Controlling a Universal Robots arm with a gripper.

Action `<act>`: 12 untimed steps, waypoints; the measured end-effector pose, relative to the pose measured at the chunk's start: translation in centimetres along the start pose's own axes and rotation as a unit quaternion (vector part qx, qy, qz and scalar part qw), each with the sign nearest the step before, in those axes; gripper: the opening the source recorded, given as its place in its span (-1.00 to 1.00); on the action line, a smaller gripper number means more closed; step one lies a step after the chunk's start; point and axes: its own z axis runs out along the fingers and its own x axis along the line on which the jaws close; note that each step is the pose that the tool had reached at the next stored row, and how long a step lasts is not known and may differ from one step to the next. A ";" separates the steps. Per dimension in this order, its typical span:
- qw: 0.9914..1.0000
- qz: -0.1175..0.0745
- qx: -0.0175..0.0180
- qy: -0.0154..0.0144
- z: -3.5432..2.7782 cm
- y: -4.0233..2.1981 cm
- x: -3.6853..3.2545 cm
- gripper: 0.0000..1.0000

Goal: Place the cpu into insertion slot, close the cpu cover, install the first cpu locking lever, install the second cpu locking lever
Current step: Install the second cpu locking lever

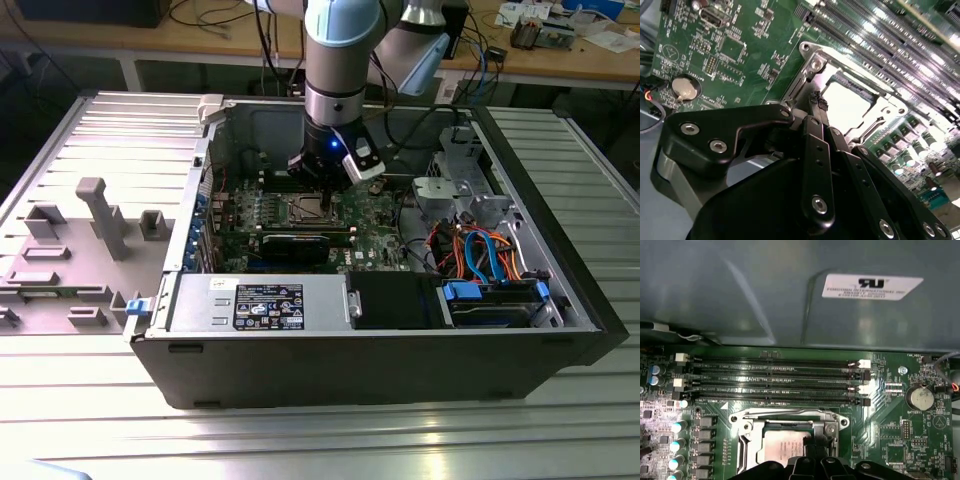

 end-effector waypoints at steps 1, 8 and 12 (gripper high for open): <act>1.000 0.000 0.000 0.000 0.00 -0.11 0.00 -0.79; 1.000 0.000 0.000 0.000 -0.03 -0.50 0.02 -0.79; 1.000 0.000 0.000 0.000 -0.03 -0.50 0.02 -0.79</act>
